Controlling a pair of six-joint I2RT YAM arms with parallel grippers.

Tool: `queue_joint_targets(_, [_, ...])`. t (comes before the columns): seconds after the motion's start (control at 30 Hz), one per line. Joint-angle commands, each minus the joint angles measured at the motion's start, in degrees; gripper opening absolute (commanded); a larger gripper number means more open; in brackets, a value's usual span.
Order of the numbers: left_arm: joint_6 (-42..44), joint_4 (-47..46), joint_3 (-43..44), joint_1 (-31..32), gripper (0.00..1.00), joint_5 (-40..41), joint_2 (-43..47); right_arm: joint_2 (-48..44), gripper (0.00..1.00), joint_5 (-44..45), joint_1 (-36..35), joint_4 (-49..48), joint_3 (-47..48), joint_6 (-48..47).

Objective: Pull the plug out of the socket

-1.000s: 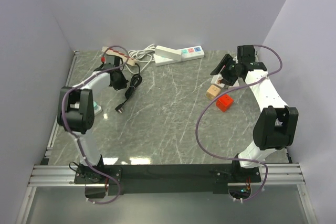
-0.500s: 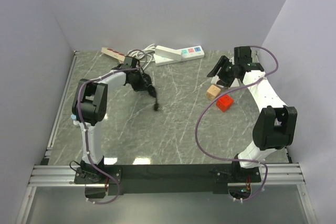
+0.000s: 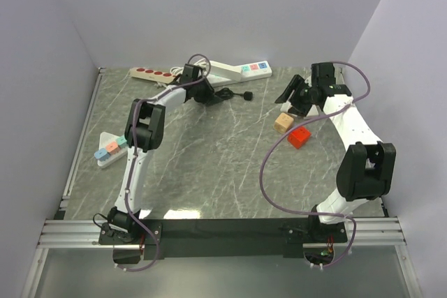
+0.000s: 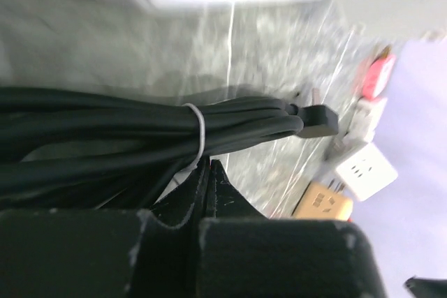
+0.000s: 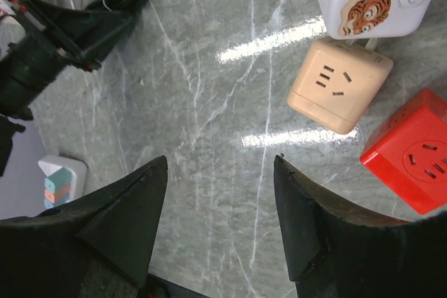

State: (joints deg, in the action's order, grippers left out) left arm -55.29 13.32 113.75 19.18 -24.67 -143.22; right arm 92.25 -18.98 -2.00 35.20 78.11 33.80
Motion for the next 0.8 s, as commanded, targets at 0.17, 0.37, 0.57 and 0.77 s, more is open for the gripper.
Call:
queue_joint_targets(0.17, [0.87, -12.88, -10.35, -4.50, 0.01, 0.32, 13.11, -6.19, 0.70, -2.02, -0.37, -3.47, -4.01, -1.54])
queue_joint_targets(0.37, [10.36, -6.14, -25.75, -4.68, 0.40, 9.96, 37.72, -8.84, 0.77, -1.50, -2.83, -3.91, -5.16, -2.42])
queue_joint_targets(0.57, [14.86, 13.12, -34.88, -8.53, 0.65, 23.95, 53.03, -9.02, 0.85, -0.44, -7.22, -1.98, -3.67, -2.69])
queue_joint_targets(0.77, [15.38, 16.04, -51.23, -20.57, 0.72, 26.25, 66.38, -8.49, 0.89, -0.53, -14.33, -0.31, -1.29, -3.21])
